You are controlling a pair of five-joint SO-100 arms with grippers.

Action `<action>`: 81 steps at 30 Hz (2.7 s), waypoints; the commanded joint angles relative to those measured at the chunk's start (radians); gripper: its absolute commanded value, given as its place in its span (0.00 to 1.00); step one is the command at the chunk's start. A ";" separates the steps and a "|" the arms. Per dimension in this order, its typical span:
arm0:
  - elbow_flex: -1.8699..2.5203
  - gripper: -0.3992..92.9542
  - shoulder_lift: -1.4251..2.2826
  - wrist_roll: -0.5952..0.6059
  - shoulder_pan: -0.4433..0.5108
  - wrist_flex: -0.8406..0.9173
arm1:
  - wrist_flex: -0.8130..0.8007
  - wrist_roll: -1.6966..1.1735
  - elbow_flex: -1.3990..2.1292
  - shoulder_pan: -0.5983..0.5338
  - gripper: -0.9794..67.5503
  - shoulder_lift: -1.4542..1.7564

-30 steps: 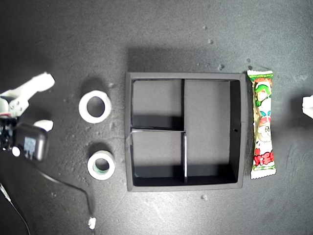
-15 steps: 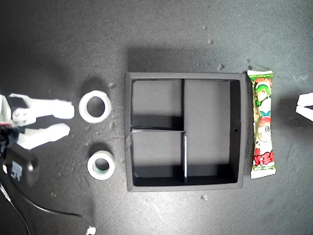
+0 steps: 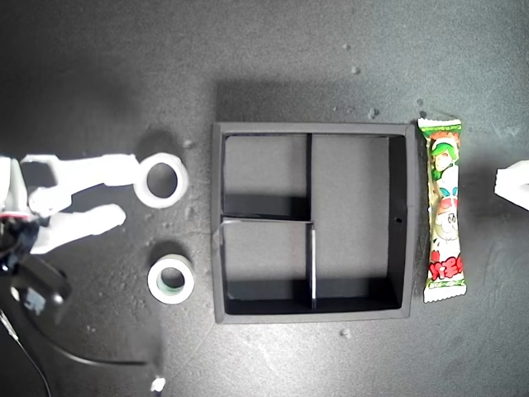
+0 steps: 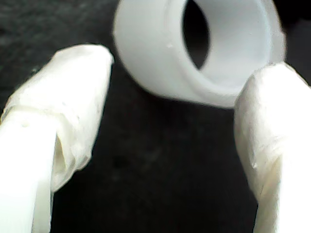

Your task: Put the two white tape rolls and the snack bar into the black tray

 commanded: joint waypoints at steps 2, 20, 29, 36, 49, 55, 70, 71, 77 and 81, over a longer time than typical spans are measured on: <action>-0.143 0.20 -0.279 0.058 0.000 -0.094 | -0.049 -0.041 0.011 -0.028 0.01 0.006; -0.468 0.15 -0.957 0.104 -0.066 -0.178 | 0.015 -0.020 0.011 -0.023 0.01 0.006; -0.696 0.01 -0.999 0.138 -0.132 0.043 | 0.012 0.219 -0.002 0.137 0.07 0.006; -1.094 0.01 -1.002 0.225 -0.133 0.334 | 0.025 0.282 -0.052 0.224 0.01 0.006; -1.809 0.01 -1.536 0.322 -0.120 0.549 | 0.147 -0.357 -0.281 0.052 0.01 -0.012; -1.927 0.00 -1.672 0.327 -0.138 0.595 | 0.199 -0.383 -0.325 0.037 0.01 -0.012; -2.077 0.28 -1.759 0.247 -0.123 0.729 | 0.311 -0.325 -0.341 0.063 0.01 -0.012; -2.091 0.28 -1.759 0.244 -0.123 0.744 | 0.311 -0.331 -0.344 0.058 0.01 -0.012; -2.154 0.21 -1.689 0.187 -0.146 0.890 | 0.261 -0.462 -0.514 0.035 0.01 -0.238; -2.194 0.13 -1.615 0.126 -0.150 1.014 | 0.279 -0.529 -0.785 -0.002 0.04 -0.607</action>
